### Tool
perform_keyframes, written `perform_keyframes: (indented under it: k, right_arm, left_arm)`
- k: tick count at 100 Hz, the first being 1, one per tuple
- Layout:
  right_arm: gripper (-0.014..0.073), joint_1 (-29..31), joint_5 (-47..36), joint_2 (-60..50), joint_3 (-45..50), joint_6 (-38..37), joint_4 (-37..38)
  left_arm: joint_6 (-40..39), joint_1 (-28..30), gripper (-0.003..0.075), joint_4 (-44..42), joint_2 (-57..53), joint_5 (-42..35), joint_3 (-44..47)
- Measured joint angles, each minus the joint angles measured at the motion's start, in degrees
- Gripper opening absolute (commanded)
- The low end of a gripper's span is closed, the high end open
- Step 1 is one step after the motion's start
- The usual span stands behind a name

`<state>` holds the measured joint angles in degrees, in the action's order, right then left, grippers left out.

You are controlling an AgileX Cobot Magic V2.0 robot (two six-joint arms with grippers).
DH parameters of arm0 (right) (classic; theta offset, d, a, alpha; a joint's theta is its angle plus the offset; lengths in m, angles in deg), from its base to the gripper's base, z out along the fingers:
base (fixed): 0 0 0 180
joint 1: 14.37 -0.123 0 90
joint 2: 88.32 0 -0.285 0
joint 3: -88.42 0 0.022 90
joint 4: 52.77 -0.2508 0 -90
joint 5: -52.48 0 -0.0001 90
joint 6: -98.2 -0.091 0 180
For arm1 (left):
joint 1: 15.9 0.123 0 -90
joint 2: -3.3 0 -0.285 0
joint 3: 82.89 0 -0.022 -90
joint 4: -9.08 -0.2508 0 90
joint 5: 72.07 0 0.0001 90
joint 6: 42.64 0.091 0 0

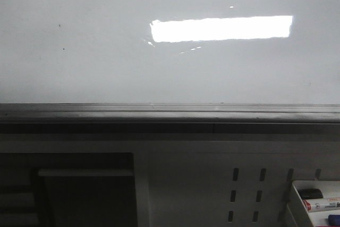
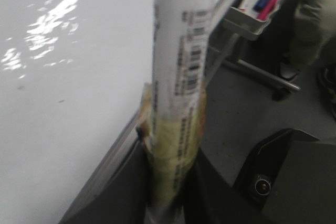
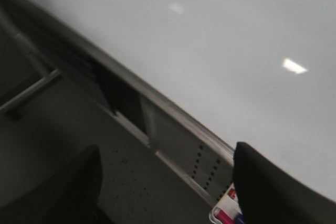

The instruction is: Write number 4 on whiteboard

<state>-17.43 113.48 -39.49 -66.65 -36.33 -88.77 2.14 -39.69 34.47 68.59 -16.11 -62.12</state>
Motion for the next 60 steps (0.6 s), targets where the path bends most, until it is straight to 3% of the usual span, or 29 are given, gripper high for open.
perform_keyframes:
  k: [22, 38, 60]
  right_arm:
    - [0.0468, -2.5, 8.8, 10.6, -6.1, 16.4, -7.0]
    - [0.0468, -9.7, 8.9, 14.0, -8.3, 18.8, -7.7]
    - [0.0468, -21.6, 3.0, 17.5, -8.5, 19.1, -7.7]
  left_arm:
    - [4.3, -11.5, -0.0011, 0.2, 4.9, 0.0, -0.1]
    - [5.3, -16.8, -0.0011, 0.4, 7.8, -0.5, -0.1]
    - [5.5, -18.3, -0.0011, 0.4, 8.7, -2.1, -0.1]
